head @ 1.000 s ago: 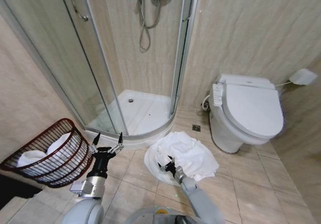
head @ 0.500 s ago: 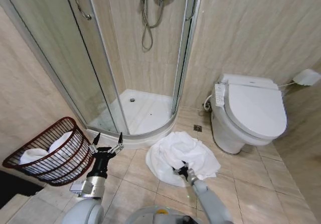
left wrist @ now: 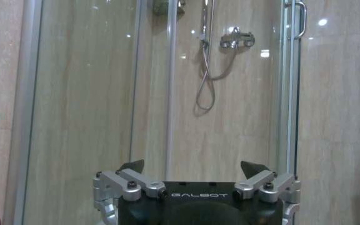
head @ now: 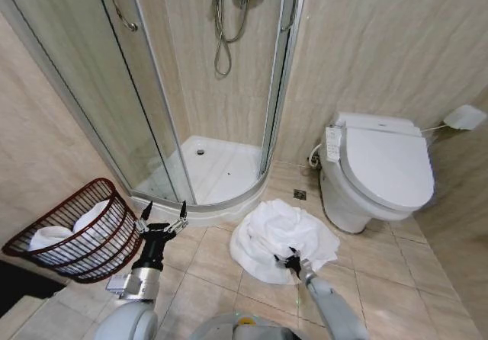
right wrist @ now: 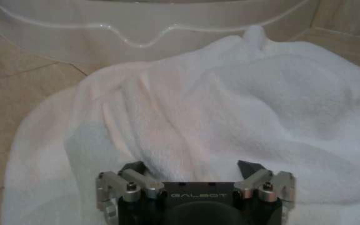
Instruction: Discard the used towel into the hamper.
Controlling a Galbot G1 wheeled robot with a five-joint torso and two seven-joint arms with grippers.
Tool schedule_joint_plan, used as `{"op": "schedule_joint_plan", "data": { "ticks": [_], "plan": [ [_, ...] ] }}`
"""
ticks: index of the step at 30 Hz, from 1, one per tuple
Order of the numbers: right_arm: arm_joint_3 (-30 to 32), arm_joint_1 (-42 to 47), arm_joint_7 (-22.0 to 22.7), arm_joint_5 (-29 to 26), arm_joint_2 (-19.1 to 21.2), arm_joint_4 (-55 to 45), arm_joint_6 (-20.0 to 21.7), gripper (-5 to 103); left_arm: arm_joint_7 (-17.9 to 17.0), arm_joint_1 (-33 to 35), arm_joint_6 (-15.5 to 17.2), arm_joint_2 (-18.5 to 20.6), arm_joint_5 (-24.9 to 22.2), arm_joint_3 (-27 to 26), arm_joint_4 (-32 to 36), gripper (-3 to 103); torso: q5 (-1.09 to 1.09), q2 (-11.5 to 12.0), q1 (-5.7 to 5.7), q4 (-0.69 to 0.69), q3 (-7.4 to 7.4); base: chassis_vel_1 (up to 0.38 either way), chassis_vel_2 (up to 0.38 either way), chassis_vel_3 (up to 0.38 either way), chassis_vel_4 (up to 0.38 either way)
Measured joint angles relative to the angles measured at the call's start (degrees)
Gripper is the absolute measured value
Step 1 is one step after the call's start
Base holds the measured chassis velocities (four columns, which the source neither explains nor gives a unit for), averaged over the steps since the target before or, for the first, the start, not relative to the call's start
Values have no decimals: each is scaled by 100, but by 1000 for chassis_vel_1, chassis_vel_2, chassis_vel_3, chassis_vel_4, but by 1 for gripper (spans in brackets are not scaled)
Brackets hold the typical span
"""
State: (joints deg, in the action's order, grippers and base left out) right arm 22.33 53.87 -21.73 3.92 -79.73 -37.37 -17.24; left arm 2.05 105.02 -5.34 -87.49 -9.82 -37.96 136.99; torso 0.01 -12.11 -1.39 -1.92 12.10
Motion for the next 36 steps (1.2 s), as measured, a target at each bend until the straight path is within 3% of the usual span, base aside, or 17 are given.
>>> {"op": "schedule_joint_plan", "data": {
  "ticks": [7,14,18,25,33,36],
  "plan": [
    [64,-6,-17,130,14,54,4,77,0,0,0,0,0,0,0,100,-1,-5,-1,1,3,0,0,0,0],
    [240,33,-9,162,72,178,-97,44,0,0,0,0,0,0,0,100,-1,-11,-3,2,7,0,0,0,0],
    [267,41,7,162,72,181,-128,39,0,0,0,0,0,0,0,100,0,-12,-3,2,8,0,0,0,0],
    [345,73,28,159,56,219,-197,9,0,0,0,0,0,0,0,100,0,-15,-4,1,10,0,0,0,0],
    [543,152,66,179,62,189,-270,5,0,0,0,0,0,0,0,100,0,-16,-5,1,11,0,0,0,0],
    [809,244,147,409,54,81,-512,5,0,0,0,0,0,0,0,100,0,-17,-5,2,12,0,0,0,0]
  ]
}}
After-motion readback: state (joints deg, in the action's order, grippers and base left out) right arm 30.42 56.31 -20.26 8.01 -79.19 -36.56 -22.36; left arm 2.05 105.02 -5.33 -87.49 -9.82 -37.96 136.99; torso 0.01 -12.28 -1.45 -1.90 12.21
